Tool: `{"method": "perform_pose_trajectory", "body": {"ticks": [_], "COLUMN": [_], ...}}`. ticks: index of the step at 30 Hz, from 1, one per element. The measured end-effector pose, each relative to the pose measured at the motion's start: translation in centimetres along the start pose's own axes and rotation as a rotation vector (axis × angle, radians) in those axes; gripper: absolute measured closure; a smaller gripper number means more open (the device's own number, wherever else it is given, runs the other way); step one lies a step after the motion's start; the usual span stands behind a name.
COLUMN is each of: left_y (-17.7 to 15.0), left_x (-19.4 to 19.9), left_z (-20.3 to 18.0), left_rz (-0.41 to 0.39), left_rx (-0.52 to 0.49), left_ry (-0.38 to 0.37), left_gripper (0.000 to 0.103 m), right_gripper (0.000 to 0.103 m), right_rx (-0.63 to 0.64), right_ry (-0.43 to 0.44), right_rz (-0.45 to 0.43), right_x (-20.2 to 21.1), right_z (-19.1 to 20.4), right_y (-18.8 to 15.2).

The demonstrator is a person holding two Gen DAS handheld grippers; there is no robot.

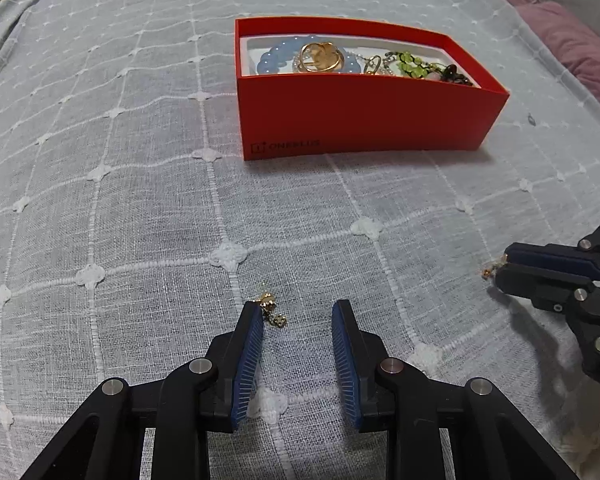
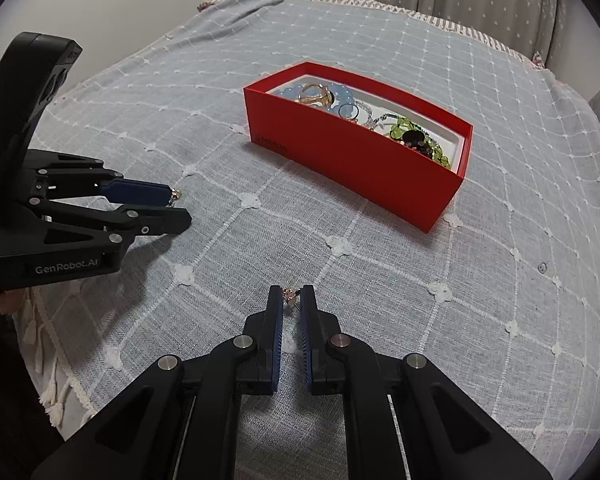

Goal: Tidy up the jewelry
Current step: 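Grasp a gold stud earring with the left tool while the right tool grasps another earring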

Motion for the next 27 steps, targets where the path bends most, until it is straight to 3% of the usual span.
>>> {"method": "perform_pose_trajectory", "body": {"ticks": [5,15,27], "left_y": [0.1,0.3,0.5], "left_x": [-0.2,-0.3,0.6], "left_z": [-0.1,0.0,-0.3], "left_rz": [-0.004,-0.016,-0.044], "left_rx": [-0.008,-0.002,-0.012], "left_ry": [0.018,0.07,0.095], "left_gripper": [0.078,0.099,0.103], "right_gripper": [0.094,0.094,0.094], "right_rx": [-0.007,-0.01,-0.016], "right_ry": [0.003,0.001,0.001], "right_rz": [-0.011,-0.01,-0.021], "right_x": [0.5,0.8,1.3], "right_z": [0.0,-0.1,-0.4], "right_y": [0.2,0.1,0.1]}}
Point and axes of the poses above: each gripper's, at about its wrist camera, not at the fingertips, and x roughly against the way its jaws point, z to its left, y to its top, the point moved 2 cm from there along -x, roughly the way its jaws point, and after that the axes turned 1 degree about -x, right-handed, at the moved point
